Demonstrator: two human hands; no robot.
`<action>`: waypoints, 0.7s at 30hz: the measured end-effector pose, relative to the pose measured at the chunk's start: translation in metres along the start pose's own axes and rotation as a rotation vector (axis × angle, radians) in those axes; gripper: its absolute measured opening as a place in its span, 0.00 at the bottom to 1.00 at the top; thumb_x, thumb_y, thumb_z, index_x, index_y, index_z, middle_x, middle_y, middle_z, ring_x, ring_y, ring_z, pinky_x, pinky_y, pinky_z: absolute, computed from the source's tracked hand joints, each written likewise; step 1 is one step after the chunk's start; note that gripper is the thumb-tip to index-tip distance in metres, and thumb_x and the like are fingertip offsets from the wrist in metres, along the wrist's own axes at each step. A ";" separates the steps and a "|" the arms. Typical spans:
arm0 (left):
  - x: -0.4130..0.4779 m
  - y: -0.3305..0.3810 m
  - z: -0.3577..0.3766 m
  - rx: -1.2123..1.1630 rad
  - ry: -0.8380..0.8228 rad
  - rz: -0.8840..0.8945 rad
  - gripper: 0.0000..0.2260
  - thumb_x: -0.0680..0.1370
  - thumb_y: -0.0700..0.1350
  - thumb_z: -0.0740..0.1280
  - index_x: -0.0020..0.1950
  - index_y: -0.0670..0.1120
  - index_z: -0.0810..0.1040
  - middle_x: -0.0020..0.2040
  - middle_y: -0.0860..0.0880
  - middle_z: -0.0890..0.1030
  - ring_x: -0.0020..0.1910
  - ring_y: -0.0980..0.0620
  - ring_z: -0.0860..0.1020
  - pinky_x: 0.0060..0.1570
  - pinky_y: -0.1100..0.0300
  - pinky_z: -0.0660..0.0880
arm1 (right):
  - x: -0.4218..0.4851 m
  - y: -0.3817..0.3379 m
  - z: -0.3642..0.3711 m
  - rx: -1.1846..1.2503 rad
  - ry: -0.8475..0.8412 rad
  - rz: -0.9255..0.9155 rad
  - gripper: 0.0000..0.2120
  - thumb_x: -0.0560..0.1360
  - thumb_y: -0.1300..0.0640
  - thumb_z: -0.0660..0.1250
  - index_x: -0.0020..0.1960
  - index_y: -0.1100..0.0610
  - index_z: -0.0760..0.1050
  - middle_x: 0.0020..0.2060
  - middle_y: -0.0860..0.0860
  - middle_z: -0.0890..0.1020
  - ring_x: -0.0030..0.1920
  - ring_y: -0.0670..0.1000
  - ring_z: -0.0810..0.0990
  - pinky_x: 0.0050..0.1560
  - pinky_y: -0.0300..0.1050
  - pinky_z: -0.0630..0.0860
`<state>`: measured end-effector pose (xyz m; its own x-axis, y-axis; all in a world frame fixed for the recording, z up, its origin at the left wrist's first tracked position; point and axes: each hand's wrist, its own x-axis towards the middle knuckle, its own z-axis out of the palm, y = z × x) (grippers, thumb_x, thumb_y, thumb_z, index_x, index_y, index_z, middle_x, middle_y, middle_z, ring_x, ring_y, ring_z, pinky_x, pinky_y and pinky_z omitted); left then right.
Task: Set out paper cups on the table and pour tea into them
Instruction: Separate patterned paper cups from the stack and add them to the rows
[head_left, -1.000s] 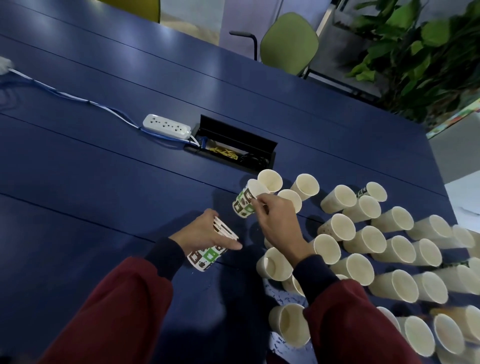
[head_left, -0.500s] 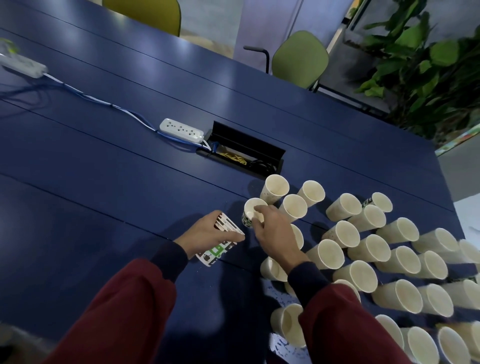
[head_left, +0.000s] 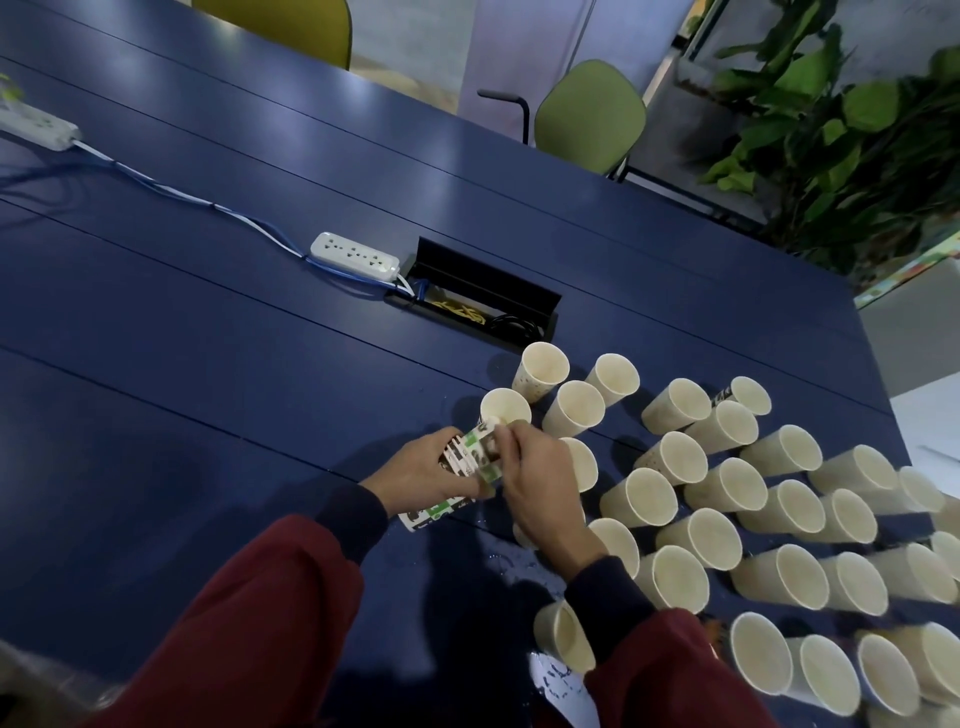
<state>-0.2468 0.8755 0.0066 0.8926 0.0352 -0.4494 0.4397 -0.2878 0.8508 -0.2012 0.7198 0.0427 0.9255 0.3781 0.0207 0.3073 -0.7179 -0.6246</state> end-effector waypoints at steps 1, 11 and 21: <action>0.000 -0.004 -0.002 0.017 0.013 -0.018 0.22 0.64 0.54 0.80 0.52 0.50 0.76 0.45 0.50 0.84 0.43 0.50 0.82 0.47 0.51 0.79 | 0.002 0.002 -0.005 -0.009 0.061 0.001 0.17 0.84 0.52 0.60 0.40 0.59 0.71 0.33 0.57 0.79 0.33 0.58 0.74 0.36 0.51 0.66; 0.002 -0.028 -0.020 -0.135 0.351 -0.192 0.34 0.64 0.59 0.80 0.60 0.46 0.69 0.50 0.48 0.81 0.47 0.49 0.81 0.41 0.55 0.79 | -0.015 0.016 0.004 -0.279 -0.096 -0.124 0.13 0.83 0.55 0.62 0.43 0.60 0.77 0.42 0.60 0.82 0.42 0.62 0.79 0.40 0.51 0.64; -0.007 -0.011 -0.010 -0.083 0.311 -0.078 0.27 0.64 0.51 0.81 0.55 0.47 0.71 0.49 0.47 0.80 0.46 0.48 0.80 0.40 0.55 0.77 | -0.020 0.010 0.005 -0.175 -0.042 -0.130 0.10 0.80 0.55 0.65 0.54 0.58 0.82 0.50 0.56 0.84 0.50 0.59 0.81 0.49 0.53 0.74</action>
<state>-0.2567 0.8878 0.0024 0.8377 0.3480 -0.4208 0.5034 -0.1937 0.8420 -0.2183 0.7080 0.0326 0.8665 0.4960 0.0571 0.4608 -0.7504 -0.4738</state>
